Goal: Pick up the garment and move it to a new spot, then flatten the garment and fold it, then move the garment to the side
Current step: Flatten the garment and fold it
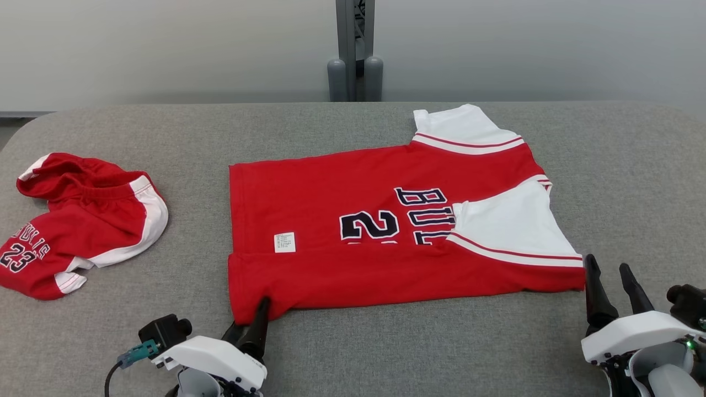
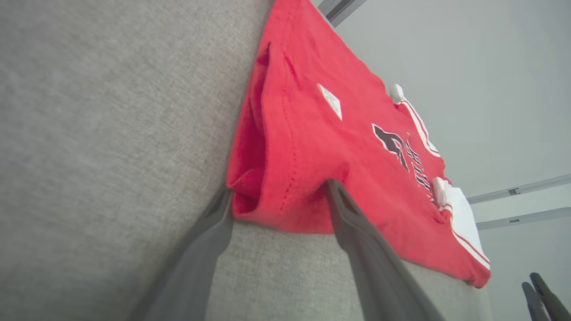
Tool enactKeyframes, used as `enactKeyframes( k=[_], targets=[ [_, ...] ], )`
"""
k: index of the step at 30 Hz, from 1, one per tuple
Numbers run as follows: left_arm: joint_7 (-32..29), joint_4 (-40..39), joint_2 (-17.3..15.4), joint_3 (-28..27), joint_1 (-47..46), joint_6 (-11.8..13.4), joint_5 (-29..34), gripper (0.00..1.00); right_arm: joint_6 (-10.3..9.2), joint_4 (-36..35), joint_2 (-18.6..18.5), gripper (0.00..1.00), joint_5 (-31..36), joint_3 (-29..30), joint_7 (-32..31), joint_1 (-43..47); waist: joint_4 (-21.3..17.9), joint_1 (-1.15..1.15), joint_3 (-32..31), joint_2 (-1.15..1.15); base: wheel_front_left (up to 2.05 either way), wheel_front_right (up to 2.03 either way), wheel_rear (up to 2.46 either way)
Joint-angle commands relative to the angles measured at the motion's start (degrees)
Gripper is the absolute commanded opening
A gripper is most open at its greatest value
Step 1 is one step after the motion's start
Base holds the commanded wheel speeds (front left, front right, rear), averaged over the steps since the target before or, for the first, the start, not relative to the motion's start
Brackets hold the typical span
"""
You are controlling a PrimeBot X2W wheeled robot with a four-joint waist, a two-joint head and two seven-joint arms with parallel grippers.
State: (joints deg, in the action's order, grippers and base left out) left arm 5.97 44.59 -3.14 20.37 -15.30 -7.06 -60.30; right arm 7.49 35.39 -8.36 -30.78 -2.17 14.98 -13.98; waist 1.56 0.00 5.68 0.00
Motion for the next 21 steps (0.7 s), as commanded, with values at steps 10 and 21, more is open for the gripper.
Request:
enactKeyframes(
  k=[10, 21],
  targets=[
    [0.4, 2.7, 0.5, 3.9, -2.4, -0.4, -3.3, 1.00, 0.02, 7.7, -1.6, 1.00, -8.3, -5.3, 0.2, -4.1, 0.7, 0.00, 1.7, 0.00, 0.00, 0.00, 0.00],
    [2.0, 4.8, 0.5, 7.7, -5.3, -0.3, -5.0, 0.85, 0.02, 15.3, -2.9, 1.00, -14.5, -10.2, -1.0, -9.2, 2.0, 0.00, 4.3, 0.00, 0.00, 0.00, 0.00]
  ],
)
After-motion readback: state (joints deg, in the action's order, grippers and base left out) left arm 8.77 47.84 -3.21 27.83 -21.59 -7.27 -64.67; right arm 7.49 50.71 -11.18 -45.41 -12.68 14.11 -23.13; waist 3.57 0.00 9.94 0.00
